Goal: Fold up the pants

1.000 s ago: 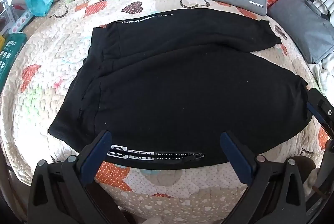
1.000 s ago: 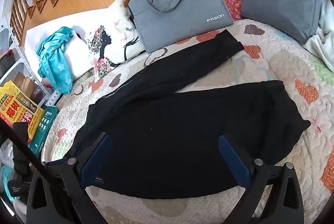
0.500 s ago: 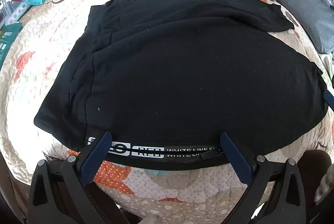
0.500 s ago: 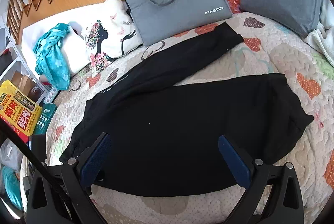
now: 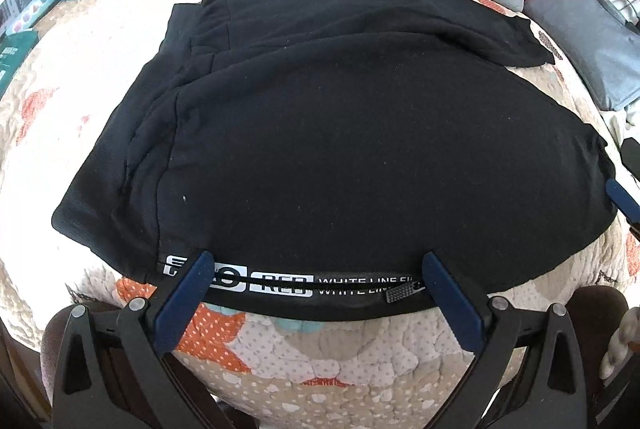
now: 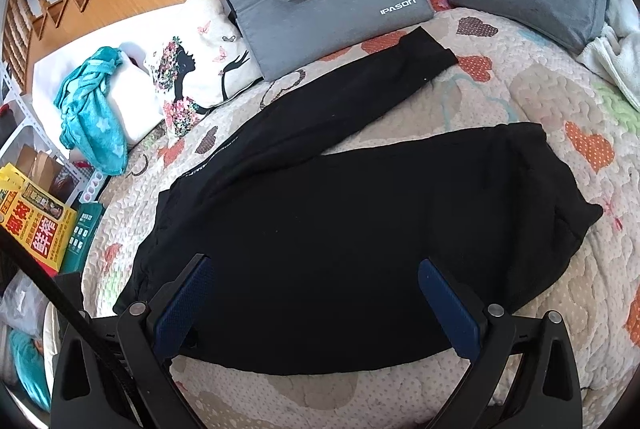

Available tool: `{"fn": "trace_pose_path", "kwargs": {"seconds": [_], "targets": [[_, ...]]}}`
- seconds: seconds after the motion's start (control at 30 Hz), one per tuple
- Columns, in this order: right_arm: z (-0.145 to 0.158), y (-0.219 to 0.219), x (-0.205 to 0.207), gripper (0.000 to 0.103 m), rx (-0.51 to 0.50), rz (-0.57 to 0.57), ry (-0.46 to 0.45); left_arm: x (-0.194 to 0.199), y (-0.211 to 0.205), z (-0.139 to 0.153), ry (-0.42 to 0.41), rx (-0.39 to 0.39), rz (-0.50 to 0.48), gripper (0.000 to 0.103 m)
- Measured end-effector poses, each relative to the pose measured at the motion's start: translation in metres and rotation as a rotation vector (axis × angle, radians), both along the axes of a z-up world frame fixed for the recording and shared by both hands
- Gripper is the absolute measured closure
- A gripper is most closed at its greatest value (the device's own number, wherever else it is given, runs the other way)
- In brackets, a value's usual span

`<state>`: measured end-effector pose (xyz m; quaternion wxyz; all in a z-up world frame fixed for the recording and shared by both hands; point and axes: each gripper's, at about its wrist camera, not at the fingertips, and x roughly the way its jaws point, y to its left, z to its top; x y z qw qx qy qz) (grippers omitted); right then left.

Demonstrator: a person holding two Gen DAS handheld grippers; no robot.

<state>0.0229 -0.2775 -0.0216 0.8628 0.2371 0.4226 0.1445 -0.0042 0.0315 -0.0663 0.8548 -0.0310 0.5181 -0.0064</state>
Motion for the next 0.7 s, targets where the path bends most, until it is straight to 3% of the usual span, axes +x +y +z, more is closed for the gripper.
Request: {"fn": "trace_pose_path", "kwargs": {"seconds": [0.2,0.53,0.7], "targets": [[0.003,0.004,-0.002,0.0,-0.035,0.002,-0.009,-0.01,0.007,0.012,0.018,-0.025,-0.021,0.001],[0.03,0.02,-0.011,0.0,-0.155,0.053,-0.059,-0.058,0.031,0.087,-0.186,-0.015,-0.008,0.001],[0.103,0.043,-0.043,0.0,-0.436,0.026,-0.296,-0.067,0.031,0.113,-0.244,0.026,0.0,0.001]]}}
